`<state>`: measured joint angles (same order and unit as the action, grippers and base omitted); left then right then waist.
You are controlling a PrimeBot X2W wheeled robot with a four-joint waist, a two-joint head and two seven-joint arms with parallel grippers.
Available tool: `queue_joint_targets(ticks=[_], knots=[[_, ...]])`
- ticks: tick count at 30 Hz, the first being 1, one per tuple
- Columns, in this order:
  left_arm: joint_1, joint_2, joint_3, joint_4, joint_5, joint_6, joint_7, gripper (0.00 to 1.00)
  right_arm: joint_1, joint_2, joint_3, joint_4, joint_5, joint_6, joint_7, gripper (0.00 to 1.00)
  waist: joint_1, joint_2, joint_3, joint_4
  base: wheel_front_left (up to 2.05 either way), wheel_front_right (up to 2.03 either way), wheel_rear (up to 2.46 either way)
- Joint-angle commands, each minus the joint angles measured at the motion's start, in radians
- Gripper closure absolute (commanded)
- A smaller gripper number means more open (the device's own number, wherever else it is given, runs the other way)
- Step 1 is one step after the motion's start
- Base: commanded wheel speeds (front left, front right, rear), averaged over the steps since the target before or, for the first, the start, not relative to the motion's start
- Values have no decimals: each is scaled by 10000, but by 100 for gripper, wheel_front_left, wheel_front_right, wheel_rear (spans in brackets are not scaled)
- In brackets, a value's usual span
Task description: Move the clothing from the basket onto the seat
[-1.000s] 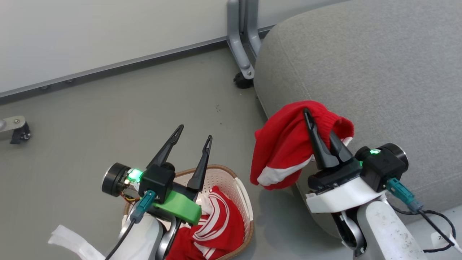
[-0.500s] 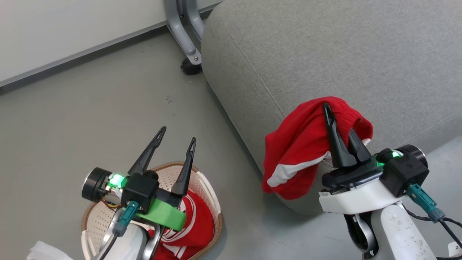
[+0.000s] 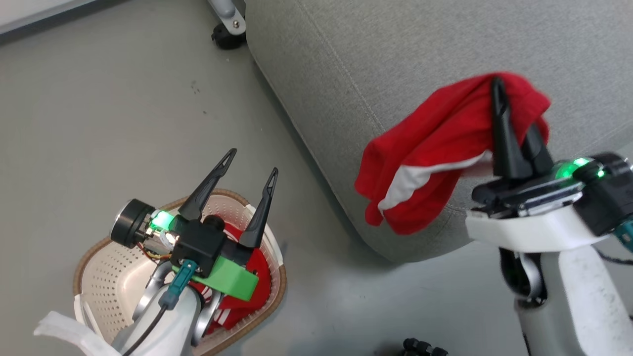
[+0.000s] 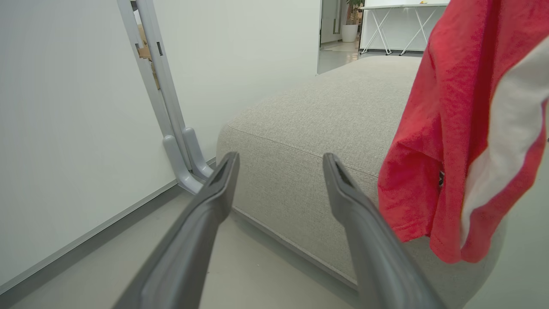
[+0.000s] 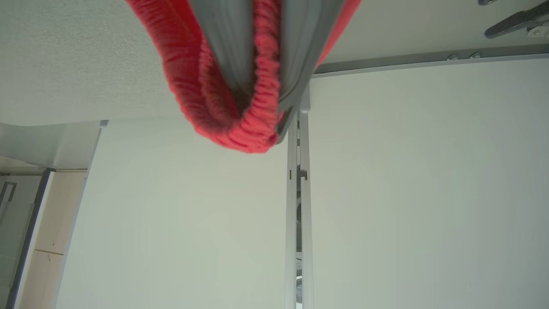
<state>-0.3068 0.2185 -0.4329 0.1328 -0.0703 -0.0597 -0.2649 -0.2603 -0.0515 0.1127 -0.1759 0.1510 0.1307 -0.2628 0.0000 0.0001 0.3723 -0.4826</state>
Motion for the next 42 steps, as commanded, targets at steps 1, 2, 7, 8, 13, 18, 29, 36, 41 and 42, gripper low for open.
queue_joint_targets(ticks=[1, 2, 7, 8, 13, 18, 29, 36, 41, 42], knots=[[-265, 122, -36, -63, 62, -81, 9, 0, -461, -58, -159, -149, 18, 1, -30, 100, 0, -1, 753, 338, 0, 0, 0], [-374, 134, -75, -89, 113, -126, 9, 0, -840, -214, -359, -241, -10, -1, -30, 100, 0, -1, 962, 449, 0, 0, 0], [-880, 198, -298, -223, 313, -273, 9, 0, -2682, -1133, -1368, -286, 29, -1, -30, 100, 0, -1, 1906, 977, 0, 0, 0], [-993, 223, -352, -257, 344, -301, 9, 0, -3086, -1425, -1609, -162, 65, -1, -30, 100, 0, -1, 2108, 1107, 0, 0, 0], [-1419, 337, -521, -433, 496, -391, 9, 0, -4751, -2818, -2482, 697, 192, -1, -30, 100, 0, -1, 2977, 1694, 0, 0, 0], [-1726, 456, -586, -624, 582, -434, 9, 0, -5848, -3789, -3157, 1781, 24, -4, -30, 100, 0, -1, 3662, 2052, 0, 0, 0], [-1992, 584, -739, -631, 590, -416, 9, 0, -5868, -3987, -3777, 5369, 50, -6, -30, 100, 0, -1, 4343, 2364, 0, 0, 0], [-1930, 681, -766, -537, 505, -367, 9, 0, -5602, -3397, -4113, 7020, 328, -6, -30, 100, 0, -1, 4258, 2306, 0, 0, 0], [-1884, 588, -796, -551, 420, -265, 9, 0, -5309, -2992, -4636, 6864, 463, -6, -30, 56, 0, -1, 3941, 2306, 0, 0, 0], [-1852, 569, -786, -540, 385, -239, 9, 0, -5199, -2871, -4748, 6729, 454, -6, -30, 2, 0, -1, 3858, 2302, 0, 0, 0]])
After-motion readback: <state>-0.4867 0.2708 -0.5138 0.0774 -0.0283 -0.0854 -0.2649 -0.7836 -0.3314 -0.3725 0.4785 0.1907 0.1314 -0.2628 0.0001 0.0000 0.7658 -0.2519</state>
